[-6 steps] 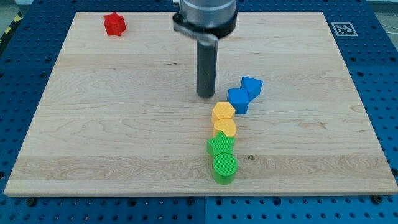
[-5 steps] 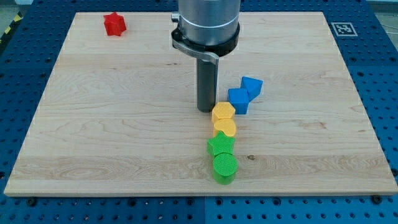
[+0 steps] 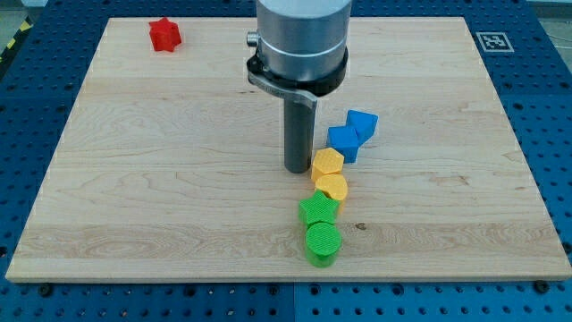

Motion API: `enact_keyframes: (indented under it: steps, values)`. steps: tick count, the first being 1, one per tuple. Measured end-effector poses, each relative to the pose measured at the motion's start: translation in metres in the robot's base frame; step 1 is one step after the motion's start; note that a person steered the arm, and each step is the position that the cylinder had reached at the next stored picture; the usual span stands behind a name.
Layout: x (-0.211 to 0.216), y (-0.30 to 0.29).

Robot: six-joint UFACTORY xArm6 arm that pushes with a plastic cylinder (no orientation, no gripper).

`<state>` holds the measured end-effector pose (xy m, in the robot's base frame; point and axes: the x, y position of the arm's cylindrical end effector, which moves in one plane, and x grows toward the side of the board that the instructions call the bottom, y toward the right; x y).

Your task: Slightly push the yellow hexagon to the right of the board

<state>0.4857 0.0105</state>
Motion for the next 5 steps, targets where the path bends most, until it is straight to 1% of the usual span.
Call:
enact_keyframes:
  steps: [1,4,5]
  values:
    - [0.0,0.017]
    - [0.004,0.036]
    - [0.021,0.036]
